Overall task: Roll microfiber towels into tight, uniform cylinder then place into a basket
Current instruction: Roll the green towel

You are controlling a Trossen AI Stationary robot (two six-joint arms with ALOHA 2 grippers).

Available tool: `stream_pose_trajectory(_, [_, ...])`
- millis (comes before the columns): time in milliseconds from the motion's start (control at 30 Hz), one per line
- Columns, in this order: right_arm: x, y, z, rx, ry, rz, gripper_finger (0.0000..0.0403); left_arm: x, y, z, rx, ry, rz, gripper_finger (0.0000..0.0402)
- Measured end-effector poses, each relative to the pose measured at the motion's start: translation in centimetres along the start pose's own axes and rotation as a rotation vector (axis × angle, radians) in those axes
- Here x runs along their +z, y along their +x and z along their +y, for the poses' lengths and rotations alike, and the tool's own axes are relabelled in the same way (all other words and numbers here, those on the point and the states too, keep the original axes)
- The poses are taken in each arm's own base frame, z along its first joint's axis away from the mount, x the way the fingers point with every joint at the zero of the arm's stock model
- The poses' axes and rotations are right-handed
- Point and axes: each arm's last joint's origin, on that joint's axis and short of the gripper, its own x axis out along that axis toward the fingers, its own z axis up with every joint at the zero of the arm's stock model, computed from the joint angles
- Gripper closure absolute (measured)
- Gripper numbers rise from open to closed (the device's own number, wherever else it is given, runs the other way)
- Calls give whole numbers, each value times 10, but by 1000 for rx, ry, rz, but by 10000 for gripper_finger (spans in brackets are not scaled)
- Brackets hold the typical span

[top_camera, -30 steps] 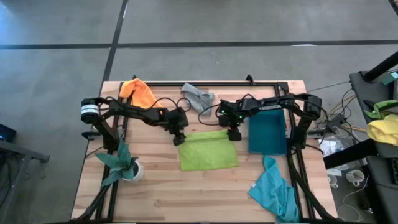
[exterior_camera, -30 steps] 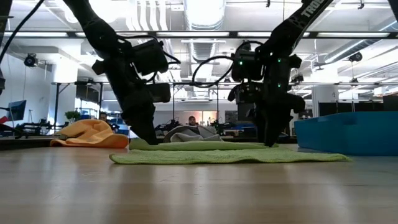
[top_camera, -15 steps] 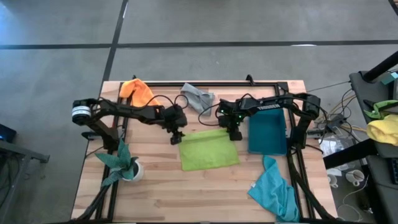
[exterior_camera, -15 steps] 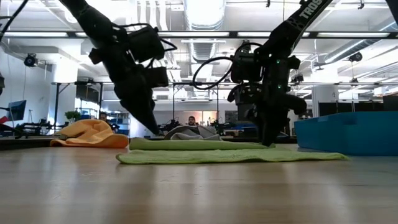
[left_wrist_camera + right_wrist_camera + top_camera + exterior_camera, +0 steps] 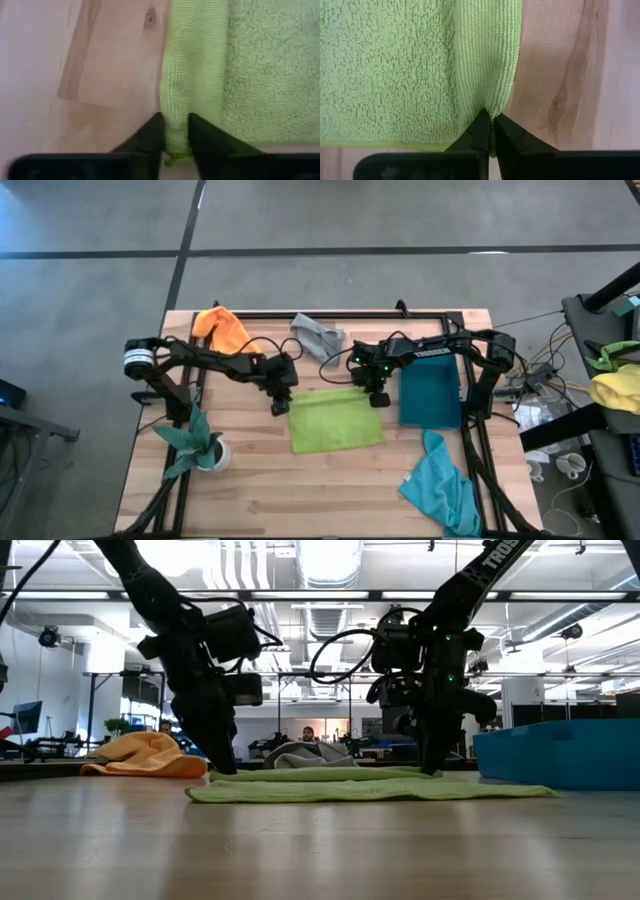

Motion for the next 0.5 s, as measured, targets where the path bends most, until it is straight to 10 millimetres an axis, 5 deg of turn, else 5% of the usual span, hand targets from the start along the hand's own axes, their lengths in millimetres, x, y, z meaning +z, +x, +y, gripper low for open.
stream_pose_trajectory(100, [1,0,0,-8,-2,-7,393,0,0,0,17,22,2,390])
stream_pose_trajectory(300, [7,-8,-9,-133,-43,2,394,3,-9,2,156,123,-6,399])
stream_pose_trajectory(500, [13,-40,-11,-279,-168,6,394,13,-27,6,396,272,44,400])
